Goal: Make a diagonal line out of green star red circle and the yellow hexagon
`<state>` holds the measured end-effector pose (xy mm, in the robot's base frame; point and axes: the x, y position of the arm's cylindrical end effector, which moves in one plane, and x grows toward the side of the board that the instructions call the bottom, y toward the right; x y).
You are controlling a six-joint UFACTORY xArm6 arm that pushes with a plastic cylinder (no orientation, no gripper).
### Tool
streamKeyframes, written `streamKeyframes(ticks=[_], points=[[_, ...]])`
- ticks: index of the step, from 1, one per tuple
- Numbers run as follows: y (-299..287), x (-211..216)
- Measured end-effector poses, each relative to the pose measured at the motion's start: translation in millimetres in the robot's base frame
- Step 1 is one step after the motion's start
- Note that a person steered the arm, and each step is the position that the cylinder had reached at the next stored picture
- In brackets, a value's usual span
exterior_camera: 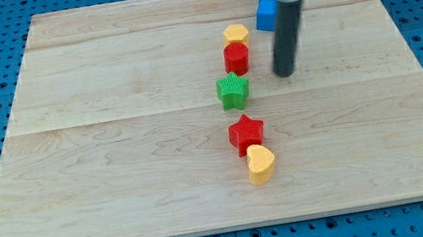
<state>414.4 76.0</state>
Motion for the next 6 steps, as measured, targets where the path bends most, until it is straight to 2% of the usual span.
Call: streamKeyframes(ticks=[1,2,3,4,5,6], points=[[-99,0],[-126,-23],[-123,-80],[-91,-103],[-39,-94],[-14,-91]])
